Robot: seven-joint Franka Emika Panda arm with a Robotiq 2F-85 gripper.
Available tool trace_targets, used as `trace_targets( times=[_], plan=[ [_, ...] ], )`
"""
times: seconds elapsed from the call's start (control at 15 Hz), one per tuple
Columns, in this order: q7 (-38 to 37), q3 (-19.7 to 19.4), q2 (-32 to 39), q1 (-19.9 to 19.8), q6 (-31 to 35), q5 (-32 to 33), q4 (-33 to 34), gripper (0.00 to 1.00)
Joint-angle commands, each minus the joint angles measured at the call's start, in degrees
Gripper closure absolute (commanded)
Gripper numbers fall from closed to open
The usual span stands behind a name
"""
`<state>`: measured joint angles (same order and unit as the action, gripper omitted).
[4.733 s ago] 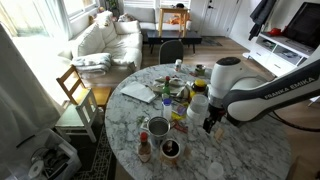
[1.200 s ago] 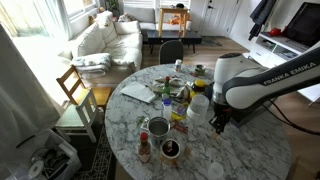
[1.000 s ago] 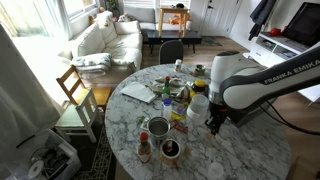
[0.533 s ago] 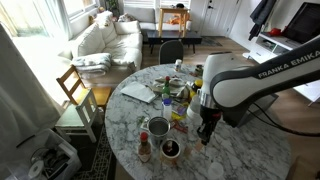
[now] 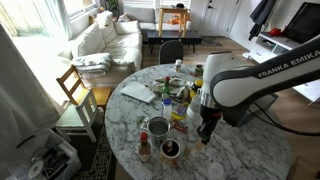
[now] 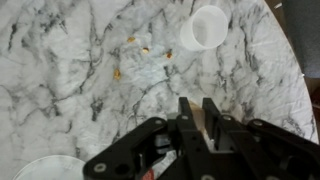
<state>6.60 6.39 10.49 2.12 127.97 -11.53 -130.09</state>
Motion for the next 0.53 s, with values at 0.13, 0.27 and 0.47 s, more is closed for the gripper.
trace_targets(
  times=[0.13, 0.27, 0.47],
  plan=[
    [-1.98, 0.00, 0.65, 1.67, -0.26, 1.52, 1.19, 0.95],
    [-2.65, 0.07, 1.07, 2.11, -0.02, 1.13, 1.59, 0.95],
    [-6.82, -0.58, 1.95, 2.92, 0.14, 3.15, 1.81, 0.95]
  ],
)
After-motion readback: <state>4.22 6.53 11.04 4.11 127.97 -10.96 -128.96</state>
